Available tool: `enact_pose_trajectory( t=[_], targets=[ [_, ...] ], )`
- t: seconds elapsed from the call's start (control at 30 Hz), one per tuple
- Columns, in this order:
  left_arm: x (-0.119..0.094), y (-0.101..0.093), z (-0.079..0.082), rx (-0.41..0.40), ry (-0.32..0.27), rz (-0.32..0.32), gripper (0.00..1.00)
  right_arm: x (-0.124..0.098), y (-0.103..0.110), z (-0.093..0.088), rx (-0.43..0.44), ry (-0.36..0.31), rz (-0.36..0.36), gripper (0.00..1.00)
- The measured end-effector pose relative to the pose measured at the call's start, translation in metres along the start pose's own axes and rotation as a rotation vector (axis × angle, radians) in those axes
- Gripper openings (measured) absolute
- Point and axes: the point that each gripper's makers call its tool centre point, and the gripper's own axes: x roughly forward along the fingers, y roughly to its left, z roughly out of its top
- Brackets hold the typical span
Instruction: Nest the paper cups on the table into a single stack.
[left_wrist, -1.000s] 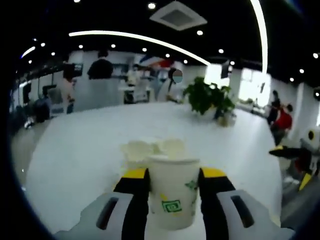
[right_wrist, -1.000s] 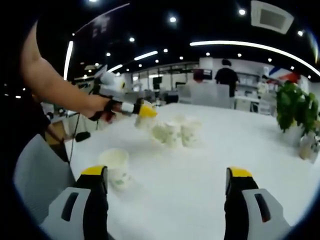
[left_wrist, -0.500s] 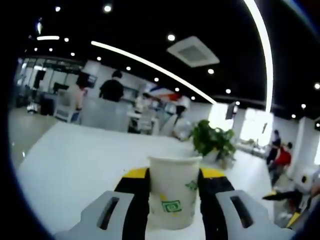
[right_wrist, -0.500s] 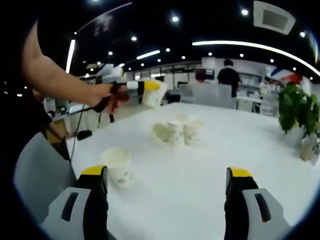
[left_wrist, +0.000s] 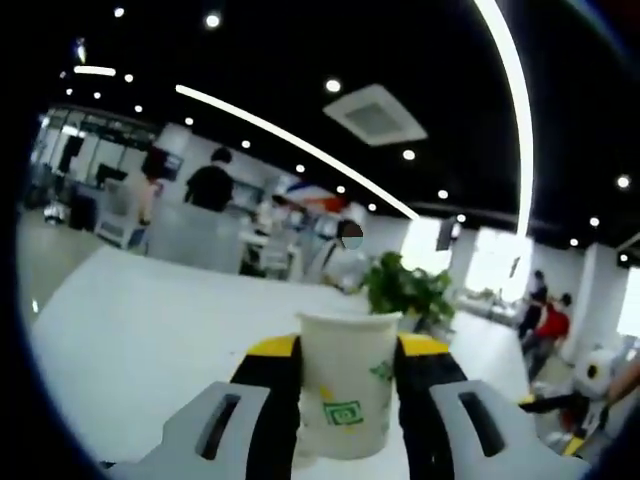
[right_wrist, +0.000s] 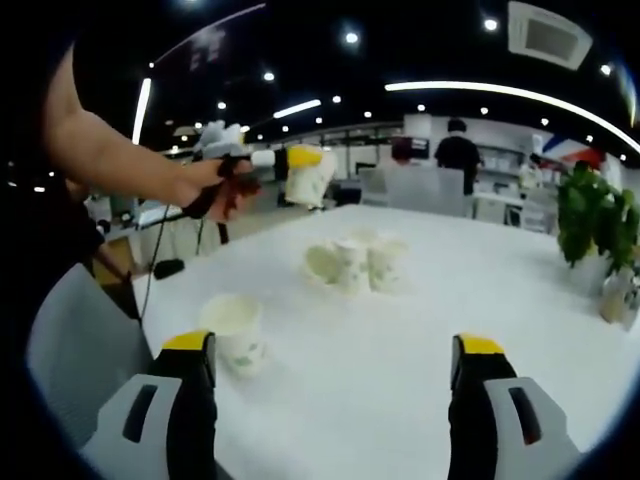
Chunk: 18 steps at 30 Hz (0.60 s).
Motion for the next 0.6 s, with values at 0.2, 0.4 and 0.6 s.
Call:
enact_pose_trajectory(
  t=[0.2, 0.4, 0.6],
  targets=[
    [-0.003, -0.013, -0.003, 0.015, 0.007, -0.023, 0.35, 0.000, 0.000, -0.001, 0.002, -0.002, -0.004, 0.96],
    [-0.009, -0.025, -0.006, 0.021, 0.009, -0.028, 0.34, 0.000, 0.000, -0.001, -0.001, -0.004, -0.002, 0.96],
    [-0.014, -0.040, -0.003, 0.024, -0.012, -0.058, 0.33, -0.001, 0.001, 0.000, -0.005, -0.006, -0.002, 0.96]
  ],
)
